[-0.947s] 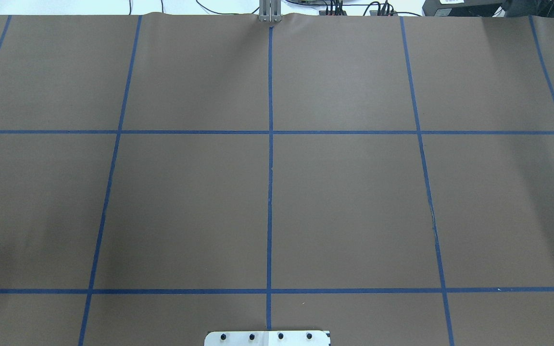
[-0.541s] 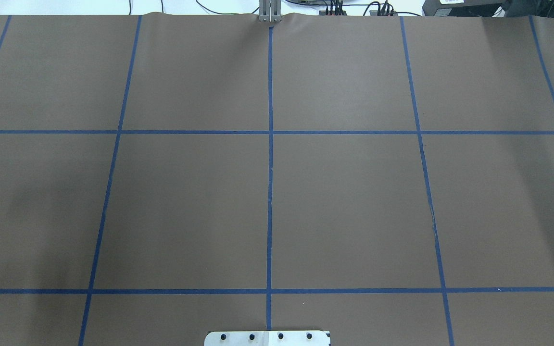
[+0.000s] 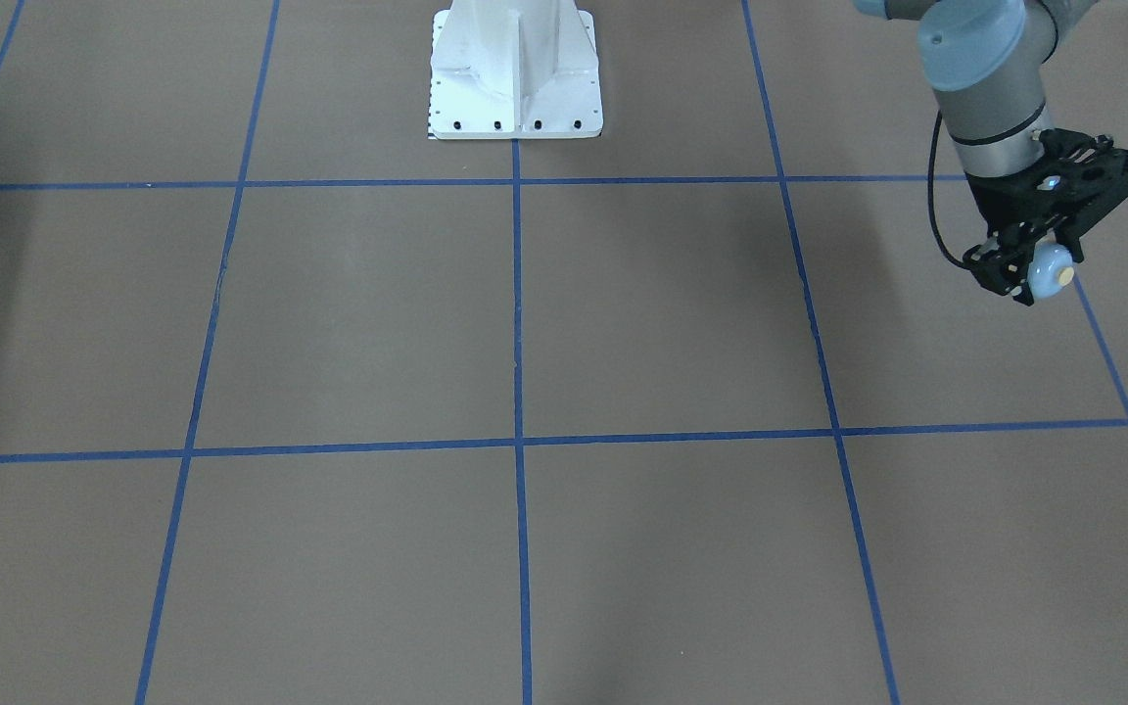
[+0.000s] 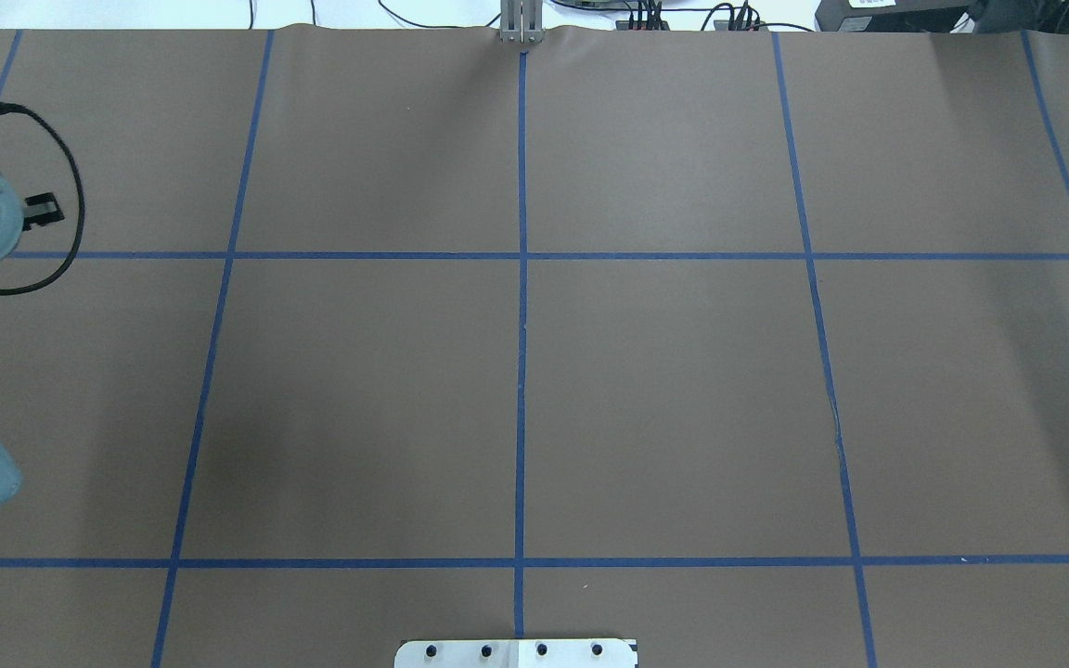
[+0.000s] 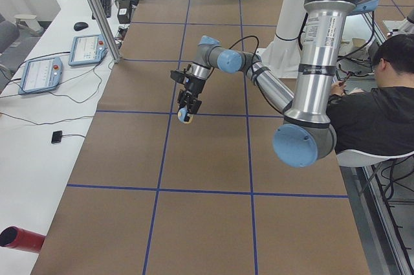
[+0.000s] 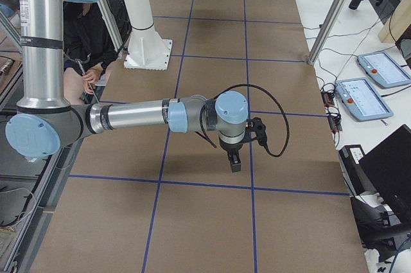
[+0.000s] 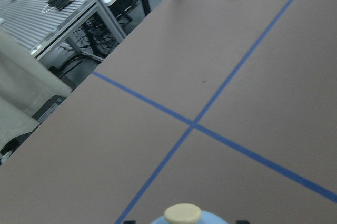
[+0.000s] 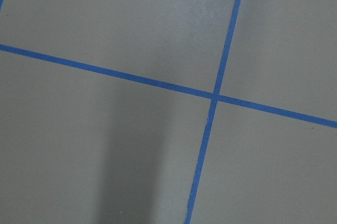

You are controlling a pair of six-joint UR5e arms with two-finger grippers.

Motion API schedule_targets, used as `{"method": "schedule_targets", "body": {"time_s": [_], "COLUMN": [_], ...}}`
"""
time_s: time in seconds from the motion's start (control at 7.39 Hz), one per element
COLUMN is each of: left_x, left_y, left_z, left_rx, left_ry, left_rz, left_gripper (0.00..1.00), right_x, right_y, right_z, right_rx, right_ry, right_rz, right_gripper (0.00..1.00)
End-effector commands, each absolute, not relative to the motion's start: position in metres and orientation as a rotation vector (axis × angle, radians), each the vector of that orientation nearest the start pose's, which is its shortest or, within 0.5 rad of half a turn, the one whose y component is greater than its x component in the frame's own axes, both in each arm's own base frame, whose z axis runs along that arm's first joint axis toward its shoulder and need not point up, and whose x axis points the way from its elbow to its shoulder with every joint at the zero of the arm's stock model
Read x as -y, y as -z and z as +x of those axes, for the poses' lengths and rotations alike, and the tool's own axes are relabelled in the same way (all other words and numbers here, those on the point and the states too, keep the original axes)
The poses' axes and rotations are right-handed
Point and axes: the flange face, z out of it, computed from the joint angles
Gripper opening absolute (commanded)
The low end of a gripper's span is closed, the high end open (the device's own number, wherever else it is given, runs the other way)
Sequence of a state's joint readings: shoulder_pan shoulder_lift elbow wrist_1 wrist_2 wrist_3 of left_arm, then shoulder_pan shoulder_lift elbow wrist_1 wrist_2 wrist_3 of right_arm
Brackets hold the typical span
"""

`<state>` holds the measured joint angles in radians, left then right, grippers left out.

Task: Place and press bell with both arms
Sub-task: 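Carry the blue bell with the left gripper toward the table centre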

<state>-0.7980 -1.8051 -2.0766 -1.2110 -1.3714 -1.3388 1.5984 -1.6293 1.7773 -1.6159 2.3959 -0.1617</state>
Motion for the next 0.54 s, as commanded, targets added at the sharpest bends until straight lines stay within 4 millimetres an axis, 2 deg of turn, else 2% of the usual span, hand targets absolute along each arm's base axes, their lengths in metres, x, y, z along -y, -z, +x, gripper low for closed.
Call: {"method": "schedule_targets", "body": {"time_s": [0.0, 0.14, 0.27, 0.41], "left_x": [0.512, 0.513, 0.507, 0.503], "left_y": [-0.281, -0.263, -0.254, -0.247], "left_z": [0.295, 0.343, 0.378, 0.400], "left_rx": [-0.401, -0.540, -0.698, -0.785], "left_ry": [0.557, 0.513, 0.458, 0.331], "left_rz": [0.475, 0.530, 0.602, 0.735], "left_gripper": [0.00, 0.00, 0.00, 0.00], "right_x": [0.467, 0.467, 0.467, 0.468], "right_y": [-0.594, -0.594, -0.594, -0.598], "right_z": [0.073, 0.073, 0.073, 0.073], "right_rx": [0.814, 0.814, 0.814, 0.815], "right_ry": [0.162, 0.161, 0.161, 0.156], "right_rz": [0.160, 0.158, 0.158, 0.149], "right_gripper": [1.00, 1.00, 1.00, 1.00]}}
